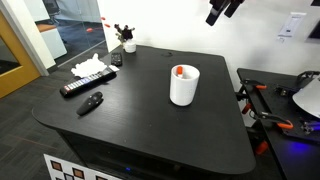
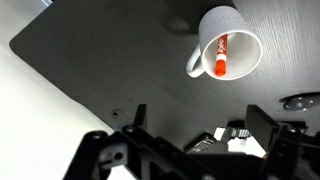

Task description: Remove the orange marker from the white mug

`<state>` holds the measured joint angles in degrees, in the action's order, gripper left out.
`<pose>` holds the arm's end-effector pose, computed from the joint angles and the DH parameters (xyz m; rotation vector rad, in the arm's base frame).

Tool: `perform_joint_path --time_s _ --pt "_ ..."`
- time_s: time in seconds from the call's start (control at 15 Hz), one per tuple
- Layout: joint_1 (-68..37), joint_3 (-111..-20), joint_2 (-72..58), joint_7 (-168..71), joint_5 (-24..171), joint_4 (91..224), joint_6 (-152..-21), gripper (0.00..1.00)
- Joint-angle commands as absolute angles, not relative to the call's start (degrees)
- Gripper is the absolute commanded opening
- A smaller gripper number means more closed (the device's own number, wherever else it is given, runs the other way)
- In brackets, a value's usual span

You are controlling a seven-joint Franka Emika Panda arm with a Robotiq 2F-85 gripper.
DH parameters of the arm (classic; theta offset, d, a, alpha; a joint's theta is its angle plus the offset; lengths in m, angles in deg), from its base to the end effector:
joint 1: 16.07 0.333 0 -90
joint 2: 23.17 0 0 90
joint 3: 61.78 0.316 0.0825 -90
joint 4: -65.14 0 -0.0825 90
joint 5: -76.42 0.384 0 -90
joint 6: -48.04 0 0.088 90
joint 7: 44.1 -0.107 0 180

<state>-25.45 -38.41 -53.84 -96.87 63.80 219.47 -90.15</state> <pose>0.3804 0.0880 0.4058 2.7777 -0.7939 0.5331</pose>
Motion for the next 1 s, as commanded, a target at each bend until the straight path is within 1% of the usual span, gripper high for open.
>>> perform_joint_path --time_s 0.0,0.47,0.73,0.93 --pt "-23.7 -40.0 -52.3 -99.5 61.6 219.3 -90.3 1.0" --pt "-23.9 -40.1 -50.0 -101.9 61.3 218.6 -91.2 1.0" --pt "-27.1 -37.5 -49.5 -115.5 57.1 217.9 -90.0 1.0" --pt "-26.6 -38.2 -48.6 -124.0 55.7 217.9 -89.3 1.0"
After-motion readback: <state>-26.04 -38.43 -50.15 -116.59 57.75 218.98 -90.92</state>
